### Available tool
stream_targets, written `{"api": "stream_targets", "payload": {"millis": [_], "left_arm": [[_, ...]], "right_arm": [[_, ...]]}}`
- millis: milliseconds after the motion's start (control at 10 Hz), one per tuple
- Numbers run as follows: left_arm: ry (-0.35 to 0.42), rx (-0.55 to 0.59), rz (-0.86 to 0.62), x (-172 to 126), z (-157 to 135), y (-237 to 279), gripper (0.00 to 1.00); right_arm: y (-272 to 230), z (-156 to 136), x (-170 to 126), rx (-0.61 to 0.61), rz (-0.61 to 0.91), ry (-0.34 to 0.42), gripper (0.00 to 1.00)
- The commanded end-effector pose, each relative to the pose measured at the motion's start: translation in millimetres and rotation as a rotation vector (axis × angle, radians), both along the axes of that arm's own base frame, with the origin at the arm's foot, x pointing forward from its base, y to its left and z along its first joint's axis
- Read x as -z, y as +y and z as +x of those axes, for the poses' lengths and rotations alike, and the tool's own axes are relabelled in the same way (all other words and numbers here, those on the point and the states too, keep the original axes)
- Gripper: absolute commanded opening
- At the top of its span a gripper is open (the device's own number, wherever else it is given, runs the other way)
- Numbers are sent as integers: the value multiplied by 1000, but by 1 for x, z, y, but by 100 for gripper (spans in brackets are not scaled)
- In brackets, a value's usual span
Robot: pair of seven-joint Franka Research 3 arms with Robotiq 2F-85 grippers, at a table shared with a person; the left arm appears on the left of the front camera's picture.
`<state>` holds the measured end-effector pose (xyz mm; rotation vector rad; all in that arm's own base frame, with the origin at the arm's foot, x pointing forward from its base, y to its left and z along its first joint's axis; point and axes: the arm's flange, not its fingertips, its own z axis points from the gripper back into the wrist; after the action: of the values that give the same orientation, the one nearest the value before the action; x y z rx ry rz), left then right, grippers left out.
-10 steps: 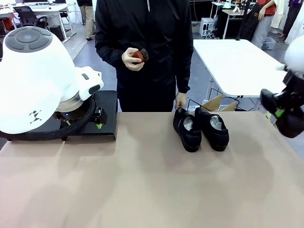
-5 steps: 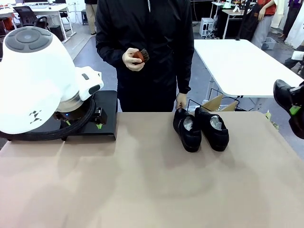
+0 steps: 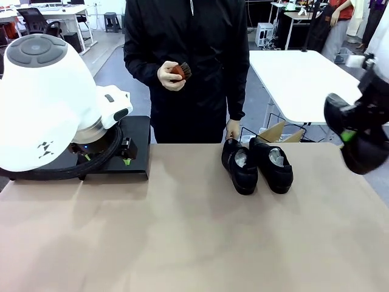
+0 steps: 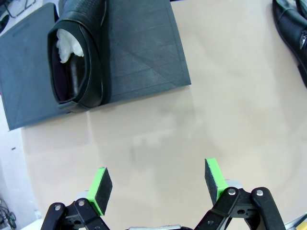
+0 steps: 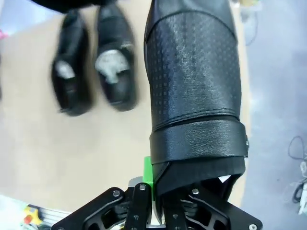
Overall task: Organize the shoes by placing them on the stand.
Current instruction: Pick up one Shoe and place it in the middle of the table.
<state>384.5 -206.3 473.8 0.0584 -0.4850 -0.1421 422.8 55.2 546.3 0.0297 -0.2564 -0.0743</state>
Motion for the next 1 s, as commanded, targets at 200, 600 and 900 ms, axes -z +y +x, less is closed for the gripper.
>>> {"api": "stream_targets", "payload": {"millis": [200,600,900], "left_arm": [[-16,-20,10,0,0,-1,100],[-16,-20,10,0,0,-1,100],[-16,-20,10,0,0,-1,100]], "right_arm": [[44,-15,-5,-3,-8,5,0],[155,-42,2,-151,-117,30,0],[231,-58,7,-169,20,54,0]]}}
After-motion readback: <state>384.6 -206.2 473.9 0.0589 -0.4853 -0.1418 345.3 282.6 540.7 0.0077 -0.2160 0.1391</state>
